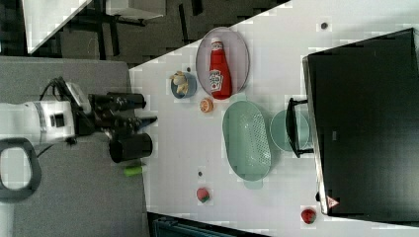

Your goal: Drag strainer right to left.

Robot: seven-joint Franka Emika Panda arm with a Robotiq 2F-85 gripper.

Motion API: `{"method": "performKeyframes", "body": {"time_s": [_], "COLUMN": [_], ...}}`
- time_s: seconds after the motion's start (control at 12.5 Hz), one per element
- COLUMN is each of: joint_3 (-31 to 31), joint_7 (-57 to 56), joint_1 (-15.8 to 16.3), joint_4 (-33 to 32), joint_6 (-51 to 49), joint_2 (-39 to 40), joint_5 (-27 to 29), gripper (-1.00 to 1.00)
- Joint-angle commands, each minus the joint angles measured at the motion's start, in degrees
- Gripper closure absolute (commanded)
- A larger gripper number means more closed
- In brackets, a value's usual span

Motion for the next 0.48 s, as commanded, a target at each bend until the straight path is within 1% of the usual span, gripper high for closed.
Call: {"method": "performKeyframes", "body": {"time_s": [0.08, 0.24, 0.48], "joint_3": [-1.44, -1.4, -1.08], "joint_7": [3.7, 3.7, 3.7], "joint_1": [-2.2, -2.19, -2.06], "joint_4": [-15.05, -15.09, -16.41], "joint_6": [-13.09, -13.12, -11.65], "joint_2": [-27.45, -27.35, -25.99], "joint_5": [-1.26, -1.26, -1.23], "gripper": [-0.59, -1.0, -1.0]}}
